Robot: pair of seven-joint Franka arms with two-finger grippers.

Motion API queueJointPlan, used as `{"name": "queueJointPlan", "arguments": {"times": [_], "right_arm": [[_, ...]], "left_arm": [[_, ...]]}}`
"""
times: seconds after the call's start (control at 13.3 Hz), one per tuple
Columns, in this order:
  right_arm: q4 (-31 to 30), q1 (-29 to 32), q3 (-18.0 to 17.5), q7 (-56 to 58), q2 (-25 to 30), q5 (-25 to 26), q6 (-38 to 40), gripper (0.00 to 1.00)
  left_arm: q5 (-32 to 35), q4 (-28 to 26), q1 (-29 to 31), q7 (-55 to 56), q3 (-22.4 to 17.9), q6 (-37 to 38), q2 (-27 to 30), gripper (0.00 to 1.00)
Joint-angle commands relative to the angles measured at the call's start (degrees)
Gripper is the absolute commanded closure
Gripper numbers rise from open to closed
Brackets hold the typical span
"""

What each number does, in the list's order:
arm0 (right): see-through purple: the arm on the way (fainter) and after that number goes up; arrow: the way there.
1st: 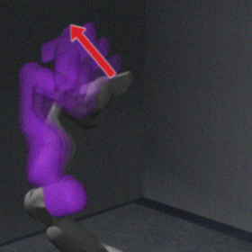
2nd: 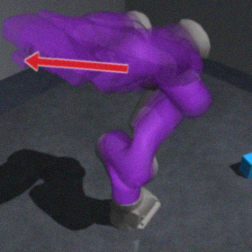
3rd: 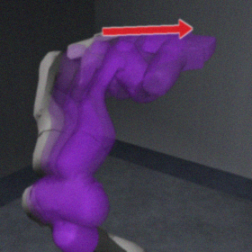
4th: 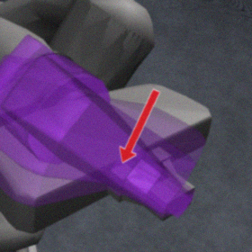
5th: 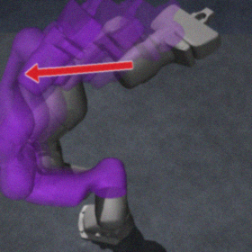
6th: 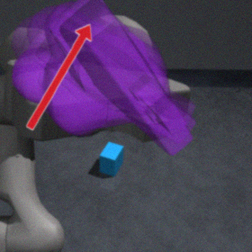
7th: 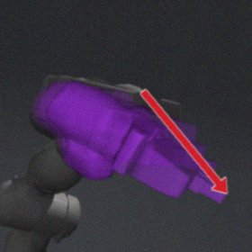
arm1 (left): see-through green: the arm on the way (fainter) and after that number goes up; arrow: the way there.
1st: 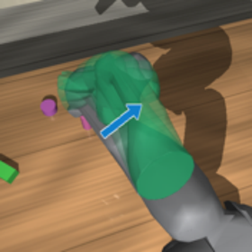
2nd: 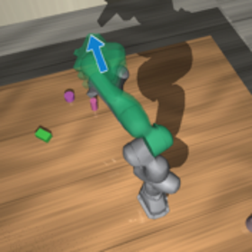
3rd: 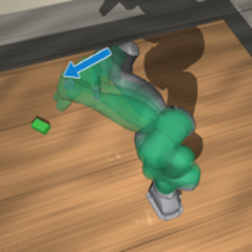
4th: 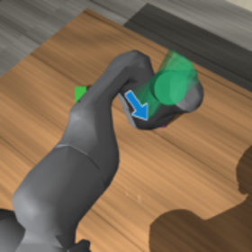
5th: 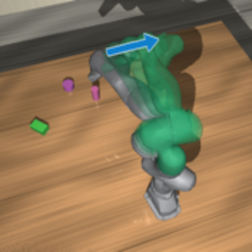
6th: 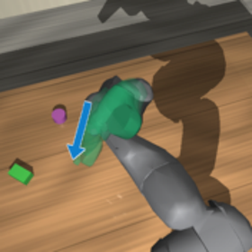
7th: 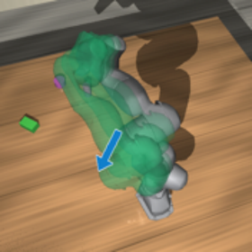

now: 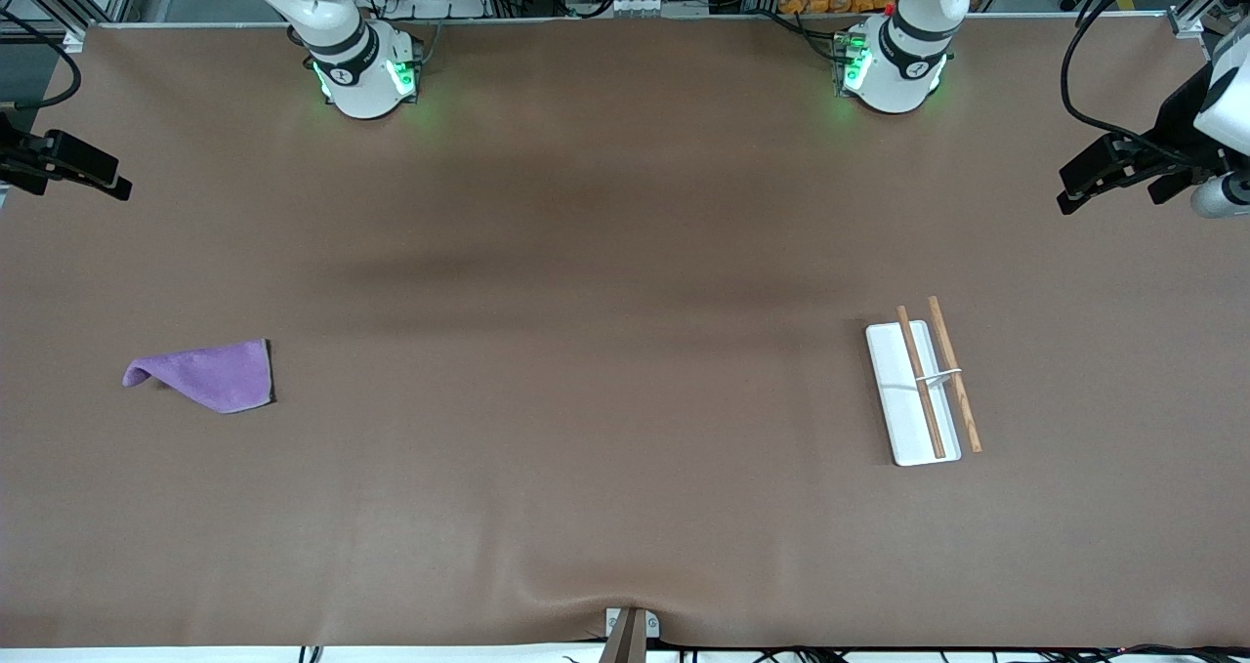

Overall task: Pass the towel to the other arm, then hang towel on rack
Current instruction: 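Move the right gripper toward the lavender towel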

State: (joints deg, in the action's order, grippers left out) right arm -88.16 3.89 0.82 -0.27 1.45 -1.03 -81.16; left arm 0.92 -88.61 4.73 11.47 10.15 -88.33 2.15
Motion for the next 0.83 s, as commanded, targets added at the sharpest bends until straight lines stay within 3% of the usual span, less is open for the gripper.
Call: {"name": "queueJointPlan", "arguments": {"times": [0.0, 0.75], "right_arm": [[-0.5, -0.6, 0.1, 0.5, 0.9, 0.9, -0.3, 0.00], [-0.8, -0.4, 0.1, 0.5, 0.6, 0.9, -0.8, 0.00]], "left_arm": [[1.3, 0.7, 0.3, -1.8, 0.3, 1.3, 0.5, 0.00], [1.2, 1.2, 0.5, -5.0, -0.1, 1.7, -0.3, 0.00]]}}
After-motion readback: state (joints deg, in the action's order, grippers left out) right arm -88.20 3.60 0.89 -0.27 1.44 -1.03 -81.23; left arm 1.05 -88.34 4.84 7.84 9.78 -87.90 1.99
